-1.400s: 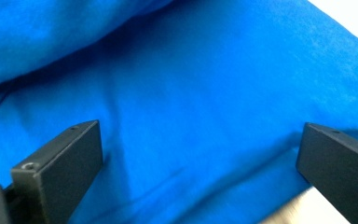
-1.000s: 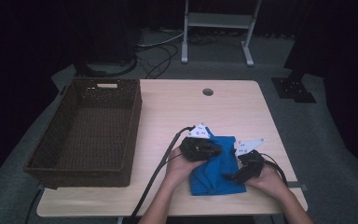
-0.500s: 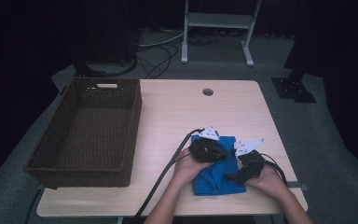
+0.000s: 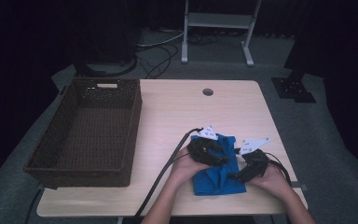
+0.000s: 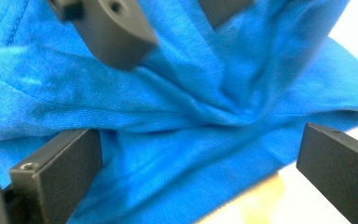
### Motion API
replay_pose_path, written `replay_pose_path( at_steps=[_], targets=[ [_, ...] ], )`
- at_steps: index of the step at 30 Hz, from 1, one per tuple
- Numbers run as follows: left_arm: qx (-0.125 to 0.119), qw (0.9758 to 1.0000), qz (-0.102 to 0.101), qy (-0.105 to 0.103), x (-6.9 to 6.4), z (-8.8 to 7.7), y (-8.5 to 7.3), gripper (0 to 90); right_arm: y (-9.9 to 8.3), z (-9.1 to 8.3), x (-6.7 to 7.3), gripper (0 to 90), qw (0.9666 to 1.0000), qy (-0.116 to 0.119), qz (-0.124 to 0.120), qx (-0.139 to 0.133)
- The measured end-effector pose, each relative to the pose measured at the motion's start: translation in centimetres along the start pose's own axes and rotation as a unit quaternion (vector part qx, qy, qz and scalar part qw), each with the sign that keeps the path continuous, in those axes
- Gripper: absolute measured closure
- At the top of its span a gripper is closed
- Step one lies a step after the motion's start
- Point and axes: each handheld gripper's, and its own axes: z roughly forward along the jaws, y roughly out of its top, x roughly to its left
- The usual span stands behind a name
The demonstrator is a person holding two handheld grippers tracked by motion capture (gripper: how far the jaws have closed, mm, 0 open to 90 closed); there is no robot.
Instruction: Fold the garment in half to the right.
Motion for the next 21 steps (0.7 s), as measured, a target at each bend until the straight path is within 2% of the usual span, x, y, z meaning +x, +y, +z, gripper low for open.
replay_pose_path(
  at_steps=[3,5,15,21],
  targets=[
    [0.002,1.0000,-0.001,0.009,0.1,-0.4,0.1,30.8,-0.1,-0.8,-0.5,0.0,0.9999,-0.007,0.007,-0.009],
    [0.001,0.9999,-0.001,0.014,0.1,-0.6,0.1,28.2,-0.2,-1.3,-0.8,0.0,0.9997,-0.013,0.013,-0.015],
    [-0.002,0.9990,-0.002,0.045,0.2,-1.6,-0.1,1.8,-0.6,-2.7,-1.7,0.0,0.9988,-0.025,0.030,-0.029],
    [-0.003,0.9974,-0.004,0.071,0.6,-2.9,-0.6,0.0,-0.9,-3.9,-2.5,0.0,0.9976,-0.041,0.040,-0.039]
  ],
)
